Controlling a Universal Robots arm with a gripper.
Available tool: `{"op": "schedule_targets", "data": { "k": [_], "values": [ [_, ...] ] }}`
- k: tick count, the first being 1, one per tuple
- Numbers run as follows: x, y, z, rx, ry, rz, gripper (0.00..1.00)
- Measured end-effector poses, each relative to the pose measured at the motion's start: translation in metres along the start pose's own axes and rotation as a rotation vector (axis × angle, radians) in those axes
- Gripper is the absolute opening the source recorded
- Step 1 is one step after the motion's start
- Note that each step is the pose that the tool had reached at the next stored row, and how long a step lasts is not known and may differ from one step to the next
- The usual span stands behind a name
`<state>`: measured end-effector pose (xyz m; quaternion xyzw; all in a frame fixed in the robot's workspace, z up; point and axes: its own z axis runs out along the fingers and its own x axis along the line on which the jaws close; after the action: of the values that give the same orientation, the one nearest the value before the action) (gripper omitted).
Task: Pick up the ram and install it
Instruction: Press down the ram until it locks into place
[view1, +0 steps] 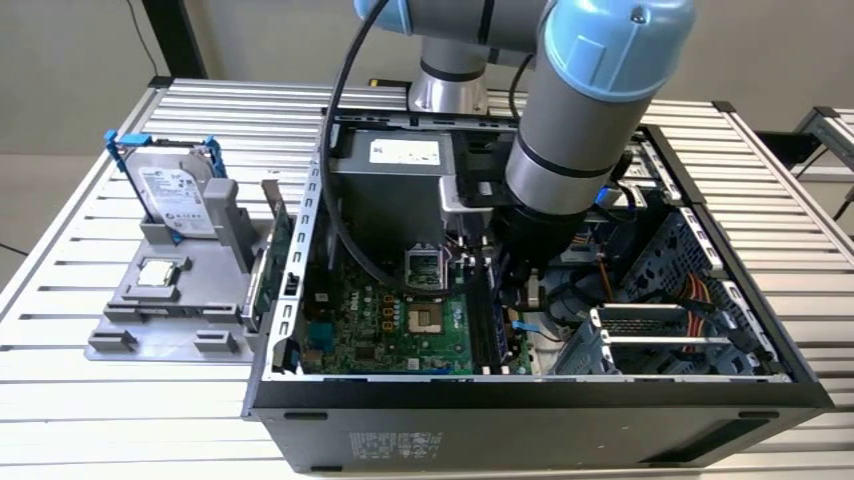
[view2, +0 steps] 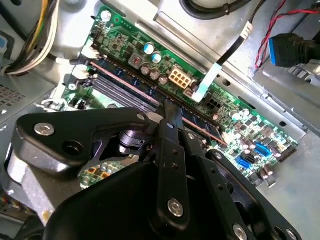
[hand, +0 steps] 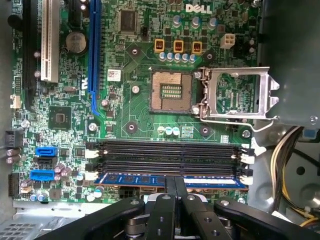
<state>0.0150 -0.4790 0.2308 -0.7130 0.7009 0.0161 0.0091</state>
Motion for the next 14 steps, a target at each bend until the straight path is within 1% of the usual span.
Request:
{"op": "schedule_targets", "data": {
  "k": [3, 9, 11, 14],
  "values": [
    [0.0039, -0.0009, 0.0037, 0.0, 0.0, 0.0, 0.0],
    [0.005, -0.0009, 0.0138, -0.0005, 0.0016, 0.0, 0.0],
    [0.0044, -0.0011, 0.0148, -0.0016, 0.0059, 0.0, 0.0],
    [0.0043, -0.0011, 0.0145, -0.0021, 0.0078, 0.0, 0.0]
  ]
}}
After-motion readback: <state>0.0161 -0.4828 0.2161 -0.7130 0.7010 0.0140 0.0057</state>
